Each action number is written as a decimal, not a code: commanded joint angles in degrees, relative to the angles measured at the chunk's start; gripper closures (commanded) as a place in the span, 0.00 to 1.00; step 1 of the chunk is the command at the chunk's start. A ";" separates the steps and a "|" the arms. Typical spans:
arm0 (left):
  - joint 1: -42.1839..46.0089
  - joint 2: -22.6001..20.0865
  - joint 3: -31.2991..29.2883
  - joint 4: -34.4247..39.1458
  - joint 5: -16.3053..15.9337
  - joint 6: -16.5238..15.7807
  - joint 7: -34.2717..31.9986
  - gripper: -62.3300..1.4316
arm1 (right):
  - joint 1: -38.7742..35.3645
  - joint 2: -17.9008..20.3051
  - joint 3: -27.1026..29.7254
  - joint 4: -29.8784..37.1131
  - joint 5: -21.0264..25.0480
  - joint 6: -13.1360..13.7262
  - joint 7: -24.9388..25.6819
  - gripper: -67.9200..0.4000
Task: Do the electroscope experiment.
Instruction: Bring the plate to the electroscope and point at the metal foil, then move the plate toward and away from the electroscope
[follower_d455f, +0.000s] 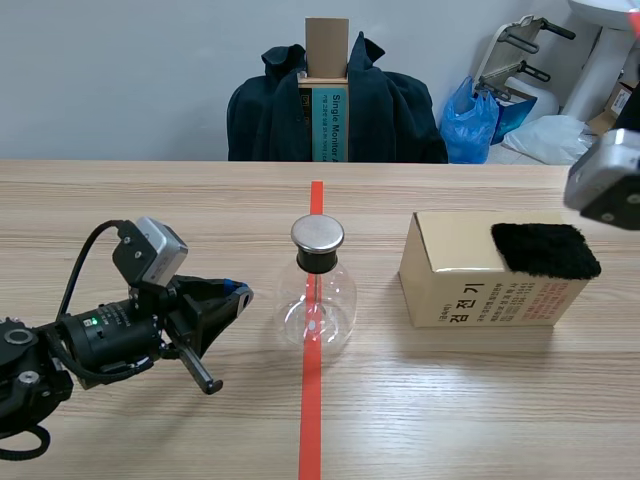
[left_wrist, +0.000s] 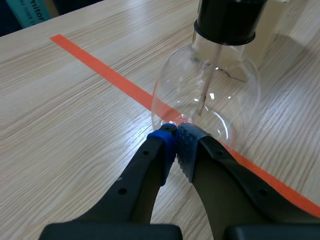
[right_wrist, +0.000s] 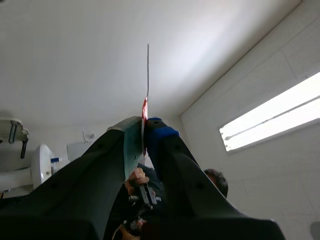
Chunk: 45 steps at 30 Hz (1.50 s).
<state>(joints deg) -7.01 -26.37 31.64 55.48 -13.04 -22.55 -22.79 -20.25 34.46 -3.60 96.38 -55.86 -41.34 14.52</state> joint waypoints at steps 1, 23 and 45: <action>0.17 -0.20 -0.68 1.44 -0.59 0.13 -0.57 0.93 | 2.58 -2.34 -1.22 0.22 -0.37 -3.34 0.28 0.98; 0.20 0.15 -0.68 1.44 -0.57 0.26 -0.52 0.93 | 10.71 -7.85 -24.90 -17.81 -6.99 -0.20 1.36 0.98; 0.22 1.42 -0.68 1.44 2.19 0.59 -0.35 0.93 | 12.63 -9.09 -25.42 -21.84 -4.98 -0.83 16.06 0.98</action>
<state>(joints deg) -6.50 -25.54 31.53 55.53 -10.11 -22.06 -22.57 -8.32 25.23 -29.43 72.69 -61.89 -41.36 30.13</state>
